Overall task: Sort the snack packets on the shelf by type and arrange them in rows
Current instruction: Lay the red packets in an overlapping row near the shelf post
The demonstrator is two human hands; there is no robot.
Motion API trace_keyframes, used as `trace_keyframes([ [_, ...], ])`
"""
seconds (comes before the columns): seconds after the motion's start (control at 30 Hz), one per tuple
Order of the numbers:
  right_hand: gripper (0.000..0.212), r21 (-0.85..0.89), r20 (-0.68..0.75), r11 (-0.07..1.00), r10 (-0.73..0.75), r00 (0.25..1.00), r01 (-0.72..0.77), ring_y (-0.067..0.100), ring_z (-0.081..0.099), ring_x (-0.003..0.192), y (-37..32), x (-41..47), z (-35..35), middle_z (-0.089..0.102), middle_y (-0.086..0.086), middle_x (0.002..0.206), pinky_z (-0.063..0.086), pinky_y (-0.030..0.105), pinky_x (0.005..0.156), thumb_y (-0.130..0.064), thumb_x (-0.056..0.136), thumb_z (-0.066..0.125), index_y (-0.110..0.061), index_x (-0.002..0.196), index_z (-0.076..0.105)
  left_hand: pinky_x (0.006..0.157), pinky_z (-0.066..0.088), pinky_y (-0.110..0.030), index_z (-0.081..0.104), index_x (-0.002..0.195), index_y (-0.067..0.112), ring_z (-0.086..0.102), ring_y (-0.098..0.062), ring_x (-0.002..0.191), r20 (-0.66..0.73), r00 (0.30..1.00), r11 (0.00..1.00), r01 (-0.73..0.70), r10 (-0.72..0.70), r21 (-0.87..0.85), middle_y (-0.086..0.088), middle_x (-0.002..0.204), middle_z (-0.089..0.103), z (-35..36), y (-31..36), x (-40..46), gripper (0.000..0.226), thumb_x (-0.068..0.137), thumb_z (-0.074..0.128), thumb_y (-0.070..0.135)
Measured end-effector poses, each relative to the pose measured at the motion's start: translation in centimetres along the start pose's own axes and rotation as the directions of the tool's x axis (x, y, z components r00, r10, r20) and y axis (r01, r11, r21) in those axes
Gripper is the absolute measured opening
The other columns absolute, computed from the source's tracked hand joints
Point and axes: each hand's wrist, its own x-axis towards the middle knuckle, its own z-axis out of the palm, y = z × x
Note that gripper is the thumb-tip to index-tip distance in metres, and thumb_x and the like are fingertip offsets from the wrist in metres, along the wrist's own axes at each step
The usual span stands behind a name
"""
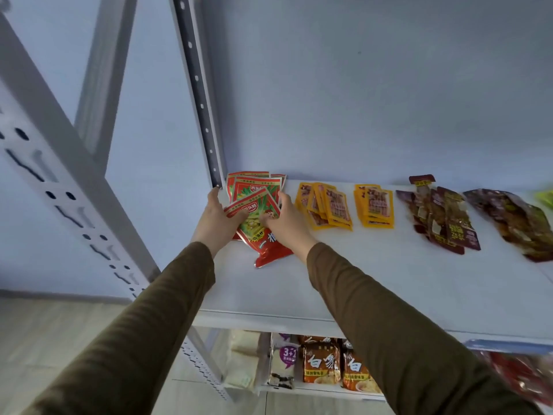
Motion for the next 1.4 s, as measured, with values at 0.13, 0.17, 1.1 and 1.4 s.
trace_keyframes([
  [0.13,0.077,0.085,-0.045,0.996,0.028,0.999,-0.024,0.025,0.053,0.135,0.2,-0.4,1.4,0.049,0.005,0.153,0.051,0.046,0.108,-0.024,0.097,0.069,-0.020,0.159,0.023,0.042,0.047,-0.012,0.021,0.152,0.036,0.059,0.002,0.070,-0.005,1.000,0.999,-0.010,0.009,-0.053,-0.003,0.140,0.057,0.1,-0.5,0.5,0.087,0.085,0.074,0.049],
  [0.17,0.078,0.117,-0.046,0.993,0.031,0.998,-0.025,0.025,0.053,0.135,0.2,-0.4,1.6,0.049,0.004,0.153,0.051,0.046,0.108,-0.021,0.096,0.069,-0.021,0.159,0.022,0.044,0.047,-0.013,0.023,0.151,0.036,0.059,0.002,0.071,-0.011,1.000,0.998,-0.026,0.026,-0.048,-0.002,0.139,0.058,0.2,-0.5,0.5,0.085,0.085,0.075,0.049],
  [1.1,0.060,0.584,0.020,0.780,0.263,0.965,-0.224,0.024,0.072,0.106,-0.8,2.6,1.3,0.067,0.008,0.127,0.061,0.049,0.091,-0.054,0.102,0.049,-0.016,0.147,0.043,0.055,0.060,-0.028,0.043,0.141,0.028,0.076,-0.014,0.075,0.120,0.972,0.904,0.231,-0.201,-0.361,0.001,0.103,0.071,0.1,1.8,2.5,0.051,0.102,0.038,0.059],
  [1.4,0.055,0.656,0.161,0.681,0.296,0.942,-0.326,0.034,0.074,0.104,-1.4,6.0,-0.1,0.074,0.017,0.114,0.058,0.053,0.095,-0.056,0.107,0.031,-0.013,0.121,0.062,0.043,0.053,-0.021,0.065,0.098,0.019,0.076,-0.016,0.061,0.230,0.949,0.829,0.301,-0.213,-0.471,0.001,0.069,0.077,0.7,3.1,3.2,0.045,0.104,0.038,0.055],
])
